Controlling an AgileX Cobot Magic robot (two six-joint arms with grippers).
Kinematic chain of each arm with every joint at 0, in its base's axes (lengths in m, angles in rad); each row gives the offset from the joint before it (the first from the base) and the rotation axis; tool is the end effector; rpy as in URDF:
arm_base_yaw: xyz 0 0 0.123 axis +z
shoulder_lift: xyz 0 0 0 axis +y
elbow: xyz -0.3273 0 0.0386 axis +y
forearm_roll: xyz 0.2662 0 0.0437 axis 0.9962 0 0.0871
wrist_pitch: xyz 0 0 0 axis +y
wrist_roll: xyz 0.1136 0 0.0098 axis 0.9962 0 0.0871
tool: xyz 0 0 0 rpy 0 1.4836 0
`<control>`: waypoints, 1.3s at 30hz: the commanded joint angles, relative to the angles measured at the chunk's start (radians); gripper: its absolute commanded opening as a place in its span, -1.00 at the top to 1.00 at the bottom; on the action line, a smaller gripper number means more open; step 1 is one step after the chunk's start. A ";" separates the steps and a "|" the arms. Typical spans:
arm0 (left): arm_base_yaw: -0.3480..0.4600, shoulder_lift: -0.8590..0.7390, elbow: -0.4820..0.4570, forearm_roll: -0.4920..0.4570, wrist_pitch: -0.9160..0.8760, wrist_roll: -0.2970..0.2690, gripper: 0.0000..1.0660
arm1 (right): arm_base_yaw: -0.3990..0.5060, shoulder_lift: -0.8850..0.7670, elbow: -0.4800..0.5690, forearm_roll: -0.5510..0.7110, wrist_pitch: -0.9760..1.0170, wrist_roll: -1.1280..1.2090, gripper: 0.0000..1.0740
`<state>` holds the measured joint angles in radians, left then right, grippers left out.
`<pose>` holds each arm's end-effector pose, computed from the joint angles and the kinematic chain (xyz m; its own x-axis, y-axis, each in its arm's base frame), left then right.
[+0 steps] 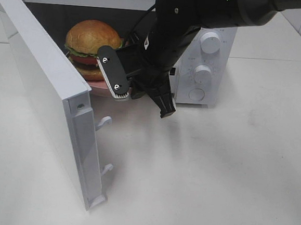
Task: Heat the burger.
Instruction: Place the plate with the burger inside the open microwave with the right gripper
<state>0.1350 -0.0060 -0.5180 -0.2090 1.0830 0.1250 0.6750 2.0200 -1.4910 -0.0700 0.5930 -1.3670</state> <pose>-0.0157 -0.0232 0.2805 -0.4413 -0.0342 -0.8967 0.0417 0.9974 -0.0586 0.3830 0.3008 0.2065 0.5050 -0.8622 -0.0411 -0.7521 -0.4161 -0.5111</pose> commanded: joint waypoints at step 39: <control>0.003 -0.025 0.002 -0.002 -0.015 0.001 -0.83 | -0.020 0.380 -0.587 -0.195 0.054 0.262 0.99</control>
<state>0.1350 -0.0060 -0.5180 -0.2090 1.0830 0.1250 0.6600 2.4060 -2.0410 -0.2450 0.6960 -1.1180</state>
